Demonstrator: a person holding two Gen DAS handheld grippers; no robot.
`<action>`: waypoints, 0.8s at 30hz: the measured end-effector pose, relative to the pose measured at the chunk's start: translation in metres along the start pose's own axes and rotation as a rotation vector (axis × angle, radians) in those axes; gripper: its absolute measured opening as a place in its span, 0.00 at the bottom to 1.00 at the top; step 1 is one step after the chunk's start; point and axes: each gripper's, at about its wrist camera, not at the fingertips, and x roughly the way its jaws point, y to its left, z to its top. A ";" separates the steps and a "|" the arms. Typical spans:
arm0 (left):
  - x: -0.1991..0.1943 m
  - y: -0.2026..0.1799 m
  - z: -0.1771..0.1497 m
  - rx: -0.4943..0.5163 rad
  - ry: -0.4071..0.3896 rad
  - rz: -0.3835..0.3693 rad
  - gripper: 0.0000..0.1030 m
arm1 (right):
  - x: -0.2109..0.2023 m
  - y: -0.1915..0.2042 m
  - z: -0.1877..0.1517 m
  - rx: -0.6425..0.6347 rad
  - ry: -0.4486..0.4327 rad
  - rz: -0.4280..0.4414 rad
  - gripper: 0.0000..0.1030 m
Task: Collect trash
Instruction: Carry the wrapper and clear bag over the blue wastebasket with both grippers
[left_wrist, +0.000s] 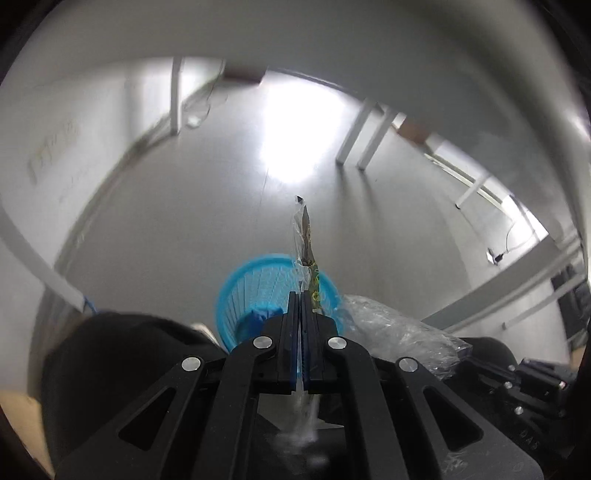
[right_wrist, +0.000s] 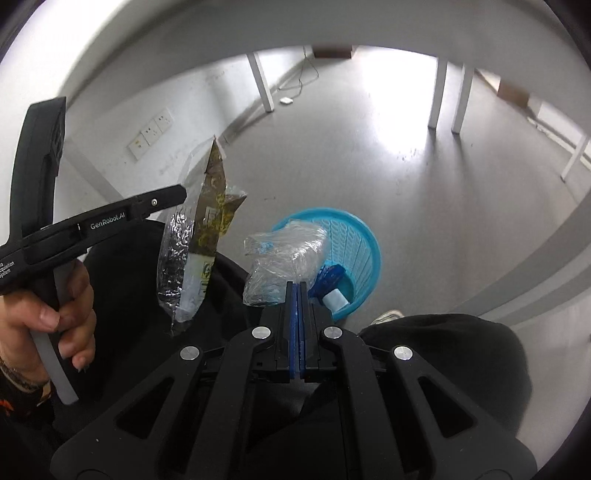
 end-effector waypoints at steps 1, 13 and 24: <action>0.007 0.004 0.001 -0.012 0.017 0.006 0.00 | 0.008 -0.001 0.002 0.001 0.010 -0.007 0.01; 0.066 0.001 0.016 0.043 0.058 0.065 0.00 | 0.067 -0.031 0.026 0.059 0.076 -0.041 0.01; 0.140 0.013 0.048 0.010 0.217 0.107 0.00 | 0.127 -0.077 0.037 0.200 0.180 0.002 0.01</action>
